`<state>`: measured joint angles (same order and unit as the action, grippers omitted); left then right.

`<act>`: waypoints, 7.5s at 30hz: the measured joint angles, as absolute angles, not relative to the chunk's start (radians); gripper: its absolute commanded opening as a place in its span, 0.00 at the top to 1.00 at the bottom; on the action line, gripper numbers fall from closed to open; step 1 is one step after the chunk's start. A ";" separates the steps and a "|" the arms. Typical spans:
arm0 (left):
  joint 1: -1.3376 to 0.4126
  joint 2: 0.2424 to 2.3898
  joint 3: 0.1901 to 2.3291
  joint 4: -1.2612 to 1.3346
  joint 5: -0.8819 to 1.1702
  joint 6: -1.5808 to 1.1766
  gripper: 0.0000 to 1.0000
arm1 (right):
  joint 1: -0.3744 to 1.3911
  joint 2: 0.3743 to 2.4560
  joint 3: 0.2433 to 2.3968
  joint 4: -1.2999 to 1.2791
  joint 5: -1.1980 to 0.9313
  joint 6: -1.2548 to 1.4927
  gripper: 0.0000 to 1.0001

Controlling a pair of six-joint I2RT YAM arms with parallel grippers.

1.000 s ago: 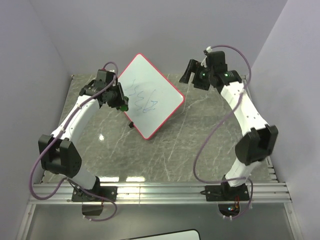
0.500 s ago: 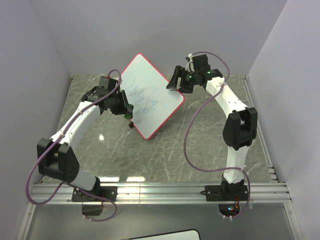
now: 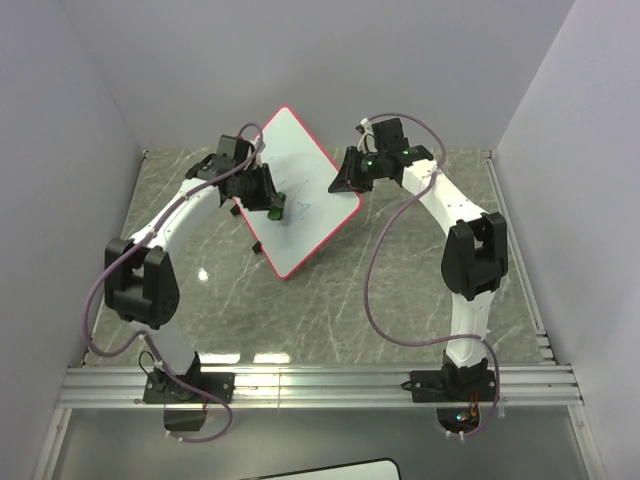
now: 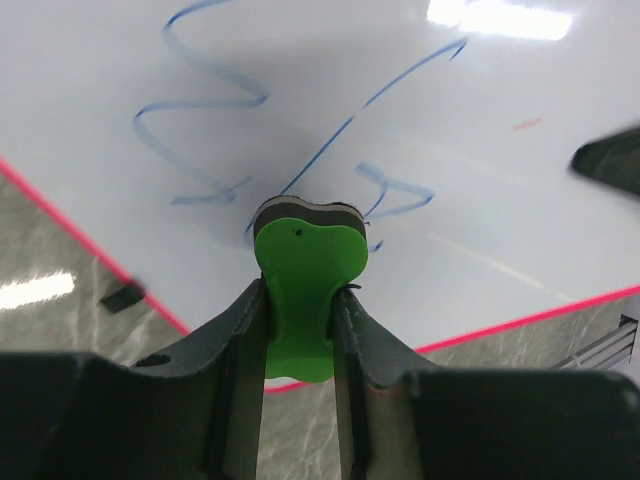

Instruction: Erase the whiteboard

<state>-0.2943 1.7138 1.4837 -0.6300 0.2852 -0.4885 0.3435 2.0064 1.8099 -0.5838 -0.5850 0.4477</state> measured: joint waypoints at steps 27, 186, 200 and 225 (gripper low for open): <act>-0.377 1.771 1.304 -0.319 0.357 -0.584 1.00 | 0.359 1.964 1.753 -0.577 -0.564 0.430 1.00; -0.068 2.393 2.028 -0.590 0.607 -0.534 1.00 | 0.391 1.773 1.565 -0.604 -0.456 0.513 1.00; -0.188 2.407 2.213 -0.627 0.588 -0.427 1.00 | 0.397 1.773 1.565 -0.639 -0.454 0.522 1.00; -0.172 2.510 2.334 -0.481 0.651 -0.527 1.00 | 0.423 1.787 1.599 -0.688 -0.431 0.534 1.00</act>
